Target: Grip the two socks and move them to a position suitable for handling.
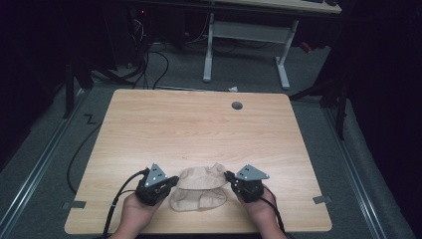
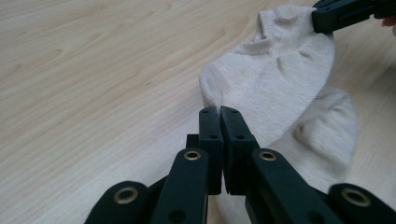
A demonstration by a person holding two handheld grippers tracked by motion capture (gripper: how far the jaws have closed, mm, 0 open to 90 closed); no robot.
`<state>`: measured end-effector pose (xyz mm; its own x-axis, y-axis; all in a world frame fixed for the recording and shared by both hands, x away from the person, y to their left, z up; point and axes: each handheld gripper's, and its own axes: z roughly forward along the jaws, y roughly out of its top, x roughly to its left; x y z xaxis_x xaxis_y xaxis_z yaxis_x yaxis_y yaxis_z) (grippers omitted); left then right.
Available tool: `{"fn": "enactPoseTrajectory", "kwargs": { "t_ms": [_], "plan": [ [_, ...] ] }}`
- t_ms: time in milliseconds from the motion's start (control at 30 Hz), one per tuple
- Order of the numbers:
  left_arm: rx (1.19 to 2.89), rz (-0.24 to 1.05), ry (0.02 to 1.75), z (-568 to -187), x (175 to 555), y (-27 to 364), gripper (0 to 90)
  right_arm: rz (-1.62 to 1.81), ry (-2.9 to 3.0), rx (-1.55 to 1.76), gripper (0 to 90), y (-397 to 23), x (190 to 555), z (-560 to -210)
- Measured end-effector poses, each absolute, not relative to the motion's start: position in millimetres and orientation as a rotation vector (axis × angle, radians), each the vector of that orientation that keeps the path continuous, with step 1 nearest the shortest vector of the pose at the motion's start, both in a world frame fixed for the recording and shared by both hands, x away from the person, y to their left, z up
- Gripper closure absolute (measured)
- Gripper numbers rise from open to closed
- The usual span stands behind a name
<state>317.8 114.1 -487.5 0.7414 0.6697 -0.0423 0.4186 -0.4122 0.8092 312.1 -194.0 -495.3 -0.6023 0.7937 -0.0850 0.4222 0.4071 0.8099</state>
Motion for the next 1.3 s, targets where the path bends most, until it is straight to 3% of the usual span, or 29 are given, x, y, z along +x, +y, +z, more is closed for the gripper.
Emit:
{"fn": "enactPoseTrajectory", "kwargs": {
  "t_ms": [833,1300],
  "plan": [
    [2.105,0.281,0.838,-494.7,280.4,129.3,87.5,1.058,2.304,0.934,86.0,-185.4,279.3,-500.1],
    [2.256,0.294,0.859,-515.9,277.4,121.5,82.5,0.934,2.443,0.928,85.3,-175.0,280.0,-519.3]
  ]
}}
